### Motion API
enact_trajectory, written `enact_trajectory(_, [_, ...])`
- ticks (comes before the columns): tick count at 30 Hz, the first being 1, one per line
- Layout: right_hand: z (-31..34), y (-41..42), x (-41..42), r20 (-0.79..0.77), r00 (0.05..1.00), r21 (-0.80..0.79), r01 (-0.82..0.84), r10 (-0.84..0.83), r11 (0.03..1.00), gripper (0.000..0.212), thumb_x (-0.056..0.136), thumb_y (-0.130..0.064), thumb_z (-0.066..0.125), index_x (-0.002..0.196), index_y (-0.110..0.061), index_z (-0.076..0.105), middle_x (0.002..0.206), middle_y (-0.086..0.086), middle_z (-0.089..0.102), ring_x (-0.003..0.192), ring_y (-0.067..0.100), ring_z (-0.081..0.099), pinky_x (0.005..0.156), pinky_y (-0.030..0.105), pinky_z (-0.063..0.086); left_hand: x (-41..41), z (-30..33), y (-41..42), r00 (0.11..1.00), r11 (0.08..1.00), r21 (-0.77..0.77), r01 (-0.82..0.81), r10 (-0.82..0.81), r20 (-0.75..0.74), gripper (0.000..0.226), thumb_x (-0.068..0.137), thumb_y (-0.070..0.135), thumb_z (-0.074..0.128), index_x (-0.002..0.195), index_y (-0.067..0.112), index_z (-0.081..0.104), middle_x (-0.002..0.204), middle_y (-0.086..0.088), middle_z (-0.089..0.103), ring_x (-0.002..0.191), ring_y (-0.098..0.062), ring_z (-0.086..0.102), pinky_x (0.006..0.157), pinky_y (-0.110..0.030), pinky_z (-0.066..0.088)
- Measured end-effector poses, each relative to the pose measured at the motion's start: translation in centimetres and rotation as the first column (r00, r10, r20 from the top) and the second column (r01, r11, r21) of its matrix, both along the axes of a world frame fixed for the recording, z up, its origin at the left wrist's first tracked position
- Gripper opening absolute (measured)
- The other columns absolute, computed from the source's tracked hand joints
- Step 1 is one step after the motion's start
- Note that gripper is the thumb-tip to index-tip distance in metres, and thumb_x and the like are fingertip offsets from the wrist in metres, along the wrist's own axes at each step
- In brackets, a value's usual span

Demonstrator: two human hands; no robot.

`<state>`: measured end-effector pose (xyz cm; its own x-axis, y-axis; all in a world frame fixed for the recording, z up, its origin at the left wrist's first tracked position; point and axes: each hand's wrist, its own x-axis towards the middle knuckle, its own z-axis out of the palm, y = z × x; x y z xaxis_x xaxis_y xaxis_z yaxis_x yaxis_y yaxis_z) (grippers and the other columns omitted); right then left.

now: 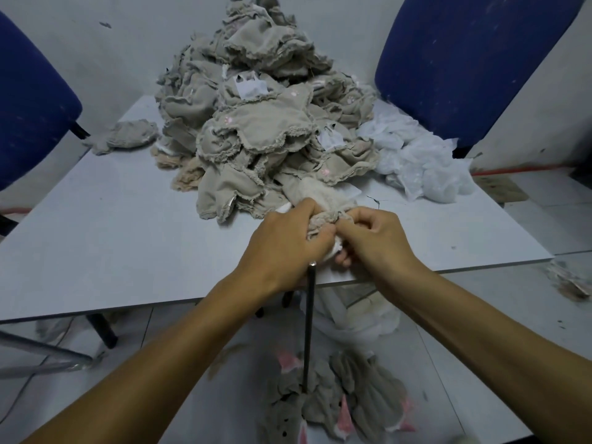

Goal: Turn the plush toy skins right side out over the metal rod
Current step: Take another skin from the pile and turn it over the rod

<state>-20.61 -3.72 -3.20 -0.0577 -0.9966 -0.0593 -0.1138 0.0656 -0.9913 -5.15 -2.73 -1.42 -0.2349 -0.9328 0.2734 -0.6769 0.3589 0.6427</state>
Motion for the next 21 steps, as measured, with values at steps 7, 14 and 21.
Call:
enact_trajectory(7, [-0.1, -1.2, 0.6, -0.086, 0.996, 0.083, 0.022, -0.014, 0.996, 0.023, 0.084, -0.019, 0.064, 0.062, -0.016, 0.059, 0.048, 0.012, 0.056, 0.035, 0.016, 0.047, 0.035, 0.018, 0.034, 0.4, 0.2, -0.6, 0.997, 0.981, 0.195, 0.017, -0.001, -0.081, 0.038, 0.072, 0.049, 0.062, 0.098, 0.021, 0.061, 0.091, -0.002, 0.069, 0.087, -0.026, 0.065, 0.076, -0.046, 0.054])
enact_trajectory(14, [0.6, -0.5, -0.9, 0.328, 0.851, 0.077, -0.457, 0.41, 0.886, 0.011, 0.092, -0.005, 0.065, 0.102, 0.0, 0.065, 0.094, 0.02, 0.074, 0.083, 0.024, 0.074, 0.072, 0.025, 0.06, 1.5, 0.4, -1.9, 0.845, 0.911, 0.412, 0.012, 0.211, -0.491, 0.011, 0.082, 0.002, 0.067, 0.074, 0.007, 0.062, 0.052, -0.003, 0.063, 0.035, -0.016, 0.052, 0.035, -0.02, 0.037])
enact_trajectory(21, [-0.5, -0.6, -0.4, -0.058, 0.981, -0.156, -0.192, 0.185, 0.969, 0.026, 0.094, -0.022, 0.067, 0.088, 0.003, 0.065, 0.07, 0.018, 0.073, 0.064, 0.032, 0.073, 0.062, 0.04, 0.059, 1.1, -0.1, -1.0, 0.834, 0.916, 0.376, 0.14, 0.095, -0.543, 0.011, 0.091, 0.012, 0.066, 0.098, 0.003, 0.063, 0.074, -0.015, 0.071, 0.053, -0.025, 0.065, 0.045, -0.026, 0.047])
